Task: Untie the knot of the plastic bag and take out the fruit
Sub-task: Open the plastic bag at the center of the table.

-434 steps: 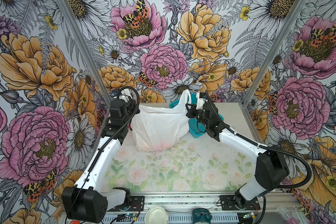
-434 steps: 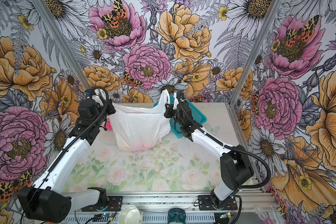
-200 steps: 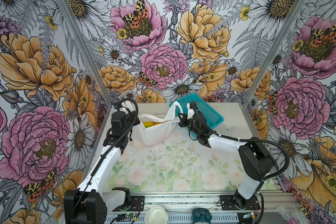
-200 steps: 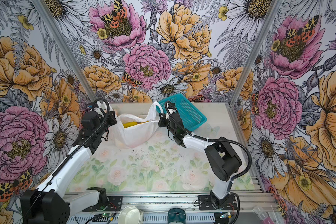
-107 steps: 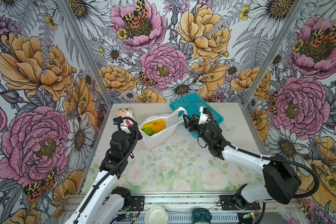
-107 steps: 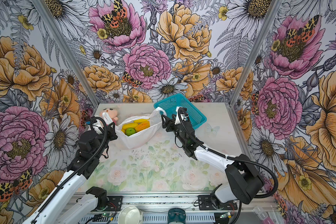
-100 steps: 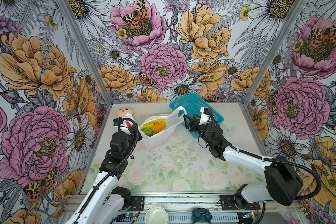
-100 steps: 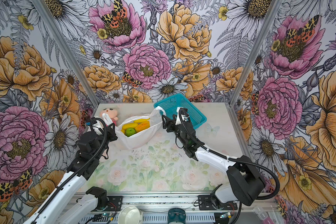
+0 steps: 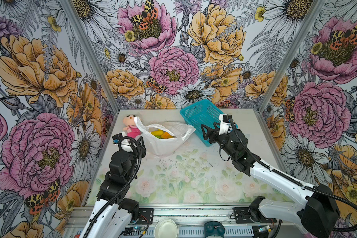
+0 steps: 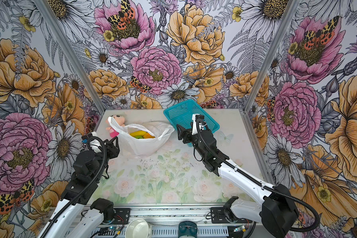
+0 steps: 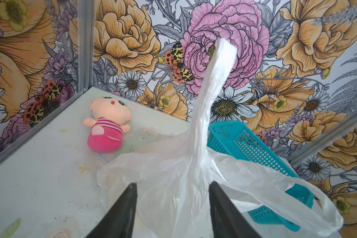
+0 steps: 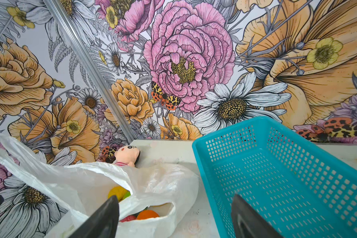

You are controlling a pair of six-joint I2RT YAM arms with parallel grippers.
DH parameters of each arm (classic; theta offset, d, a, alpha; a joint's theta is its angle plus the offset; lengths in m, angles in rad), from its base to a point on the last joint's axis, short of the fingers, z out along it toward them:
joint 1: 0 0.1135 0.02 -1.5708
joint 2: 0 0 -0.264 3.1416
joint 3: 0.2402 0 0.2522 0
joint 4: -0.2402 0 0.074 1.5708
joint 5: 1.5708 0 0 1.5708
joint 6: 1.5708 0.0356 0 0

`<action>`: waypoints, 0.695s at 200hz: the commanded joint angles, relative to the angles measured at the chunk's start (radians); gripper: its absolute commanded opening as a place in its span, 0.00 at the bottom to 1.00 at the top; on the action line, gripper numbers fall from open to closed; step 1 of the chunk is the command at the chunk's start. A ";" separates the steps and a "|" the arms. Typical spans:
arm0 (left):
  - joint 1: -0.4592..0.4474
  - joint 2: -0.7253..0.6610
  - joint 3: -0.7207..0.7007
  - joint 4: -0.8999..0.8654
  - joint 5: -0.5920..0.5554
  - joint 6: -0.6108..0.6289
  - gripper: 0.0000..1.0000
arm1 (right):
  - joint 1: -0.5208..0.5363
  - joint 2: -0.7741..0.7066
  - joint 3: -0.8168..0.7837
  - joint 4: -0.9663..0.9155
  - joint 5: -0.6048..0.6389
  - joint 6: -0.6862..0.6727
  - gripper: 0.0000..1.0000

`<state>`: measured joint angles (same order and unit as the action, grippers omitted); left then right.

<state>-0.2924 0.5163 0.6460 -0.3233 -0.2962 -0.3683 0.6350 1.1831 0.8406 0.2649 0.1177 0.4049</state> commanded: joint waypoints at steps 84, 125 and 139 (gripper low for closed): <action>-0.093 0.253 0.449 -0.132 0.003 0.135 0.78 | 0.074 0.183 0.245 -0.291 -0.215 -0.426 0.95; -0.255 0.485 0.686 -0.182 -0.092 0.257 0.81 | 0.074 0.115 0.169 -0.286 -0.228 -0.542 0.95; -0.270 0.549 0.731 -0.187 -0.076 0.280 0.83 | 0.074 0.090 0.136 -0.273 -0.192 -0.568 0.95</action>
<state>-0.5301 0.9817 1.3094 -0.4549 -0.3500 -0.1772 0.7120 1.3315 1.0199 -0.0151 -0.0929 -0.0643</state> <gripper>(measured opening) 0.813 0.949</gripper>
